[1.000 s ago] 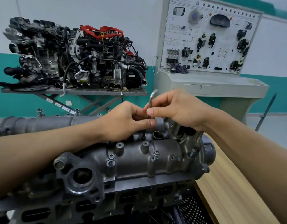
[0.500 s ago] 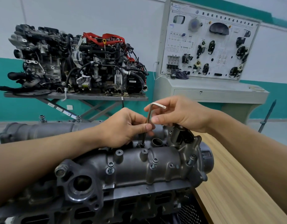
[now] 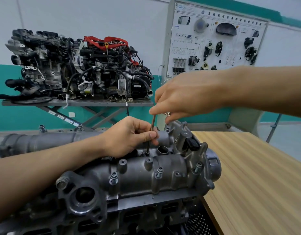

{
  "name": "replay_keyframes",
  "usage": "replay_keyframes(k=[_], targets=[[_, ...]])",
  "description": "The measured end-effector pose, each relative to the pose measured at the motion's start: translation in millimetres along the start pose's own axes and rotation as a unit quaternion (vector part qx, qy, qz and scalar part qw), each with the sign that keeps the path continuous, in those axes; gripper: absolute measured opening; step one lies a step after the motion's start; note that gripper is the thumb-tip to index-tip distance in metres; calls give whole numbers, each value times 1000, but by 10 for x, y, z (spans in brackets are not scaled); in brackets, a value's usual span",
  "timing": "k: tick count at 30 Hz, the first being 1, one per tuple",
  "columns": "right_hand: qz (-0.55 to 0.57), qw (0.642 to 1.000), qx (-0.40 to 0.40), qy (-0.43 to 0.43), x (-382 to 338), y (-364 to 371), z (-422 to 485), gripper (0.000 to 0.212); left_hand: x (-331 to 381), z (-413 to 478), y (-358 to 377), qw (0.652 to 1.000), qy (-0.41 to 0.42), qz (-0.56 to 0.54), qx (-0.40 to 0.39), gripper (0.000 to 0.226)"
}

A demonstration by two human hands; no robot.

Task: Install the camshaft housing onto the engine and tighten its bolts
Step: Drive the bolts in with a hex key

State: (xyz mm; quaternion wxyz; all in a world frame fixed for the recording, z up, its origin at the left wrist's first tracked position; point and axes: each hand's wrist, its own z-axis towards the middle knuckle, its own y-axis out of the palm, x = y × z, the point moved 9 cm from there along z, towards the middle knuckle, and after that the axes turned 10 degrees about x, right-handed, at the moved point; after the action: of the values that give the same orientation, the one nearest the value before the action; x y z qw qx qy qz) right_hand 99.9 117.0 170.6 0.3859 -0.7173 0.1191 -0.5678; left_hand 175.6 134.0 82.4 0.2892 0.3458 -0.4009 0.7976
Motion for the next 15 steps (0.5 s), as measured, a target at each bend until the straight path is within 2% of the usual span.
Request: replay_keyframes(k=[2, 4, 6, 8, 9, 10, 12, 13, 14, 15], targets=[[1, 998, 35, -49, -133, -91, 26, 54, 7, -11, 15, 1000, 3, 9, -7, 18], [28, 996, 61, -60, -175, -136, 54, 57, -5, -16, 28, 1000, 3, 21, -13, 18], [44, 997, 58, 10, -74, -108, 169, 61, 14, -33, 48, 999, 17, 33, -23, 19], [174, 974, 23, 140, 62, 30, 319, 60, 30, -51, 53, 997, 31, 57, -33, 20], [280, 933, -2, 227, 148, 170, 364, 55, 25, -54, 41, 997, 34, 67, -33, 19], [391, 861, -24, 326, 226, 337, 357, 50, 11, -51, 18, 997, 33, 70, -27, 18], [550, 688, -55, 471, 266, 603, 220, 43, -33, -30, -48, 998, 14, 57, 6, 14], [584, 637, -63, 499, 271, 675, 139, 42, -54, -18, -74, 998, 2, 58, 21, 15], [595, 619, -68, 508, 281, 714, 71, 42, -56, -11, -87, 997, 0, 66, 29, 19], [584, 633, -63, 504, 328, 721, 20, 41, -43, -7, -87, 997, 5, 77, 30, 22]])
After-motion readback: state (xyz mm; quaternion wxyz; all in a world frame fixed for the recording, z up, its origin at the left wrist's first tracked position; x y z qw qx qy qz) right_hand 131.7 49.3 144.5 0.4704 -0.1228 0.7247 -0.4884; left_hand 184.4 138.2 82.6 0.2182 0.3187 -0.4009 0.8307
